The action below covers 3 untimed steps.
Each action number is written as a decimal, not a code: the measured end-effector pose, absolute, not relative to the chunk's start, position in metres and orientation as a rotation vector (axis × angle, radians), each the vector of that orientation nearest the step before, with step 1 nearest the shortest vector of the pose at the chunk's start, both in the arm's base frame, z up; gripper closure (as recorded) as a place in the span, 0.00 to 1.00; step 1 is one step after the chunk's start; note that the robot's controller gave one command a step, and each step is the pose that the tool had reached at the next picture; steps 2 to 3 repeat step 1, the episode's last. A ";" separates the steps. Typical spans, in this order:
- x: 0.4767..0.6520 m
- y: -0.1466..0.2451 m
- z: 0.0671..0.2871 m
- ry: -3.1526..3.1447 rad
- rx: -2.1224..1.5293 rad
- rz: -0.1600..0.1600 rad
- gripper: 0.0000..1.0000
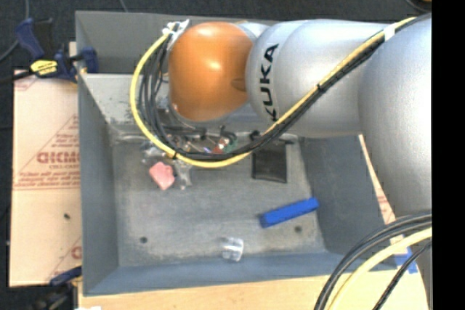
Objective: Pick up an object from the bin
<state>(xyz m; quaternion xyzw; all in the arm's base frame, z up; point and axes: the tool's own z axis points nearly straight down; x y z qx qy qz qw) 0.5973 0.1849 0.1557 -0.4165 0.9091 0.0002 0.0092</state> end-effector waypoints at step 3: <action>0.598 0.185 0.160 2.837 -1.298 0.001 1.00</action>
Offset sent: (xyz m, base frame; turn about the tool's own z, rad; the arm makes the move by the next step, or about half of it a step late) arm 0.0001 0.0000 0.0085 0.0000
